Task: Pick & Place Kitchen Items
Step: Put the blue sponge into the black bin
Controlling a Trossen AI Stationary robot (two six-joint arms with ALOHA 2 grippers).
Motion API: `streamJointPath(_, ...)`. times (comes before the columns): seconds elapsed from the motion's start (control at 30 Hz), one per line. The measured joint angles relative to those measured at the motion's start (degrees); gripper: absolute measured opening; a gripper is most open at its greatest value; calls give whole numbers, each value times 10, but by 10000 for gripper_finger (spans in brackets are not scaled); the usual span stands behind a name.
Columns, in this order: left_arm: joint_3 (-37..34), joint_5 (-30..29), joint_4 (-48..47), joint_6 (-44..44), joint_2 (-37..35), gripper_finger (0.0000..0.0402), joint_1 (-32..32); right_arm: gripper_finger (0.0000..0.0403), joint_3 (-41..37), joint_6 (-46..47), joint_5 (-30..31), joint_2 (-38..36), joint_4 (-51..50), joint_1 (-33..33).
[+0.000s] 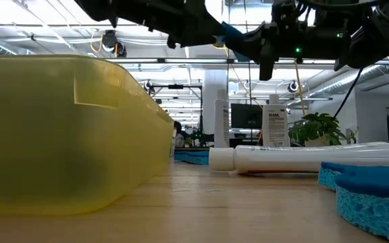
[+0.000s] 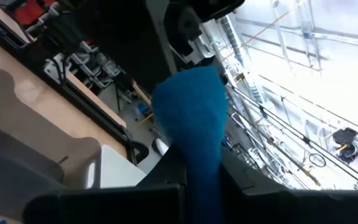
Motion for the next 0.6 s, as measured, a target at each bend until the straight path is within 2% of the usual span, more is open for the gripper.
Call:
streamJointPath(0.17,13,3,4,-9,17,273,0,19,0,5,2,0,-2,0)
streamJointPath(0.4,14,71,2,-9,17,273,-4,19,0,25,-9,0,-3,2)
streamJointPath(0.6,14,78,0,-23,18,273,-4,19,0,31,-6,0,-4,2)
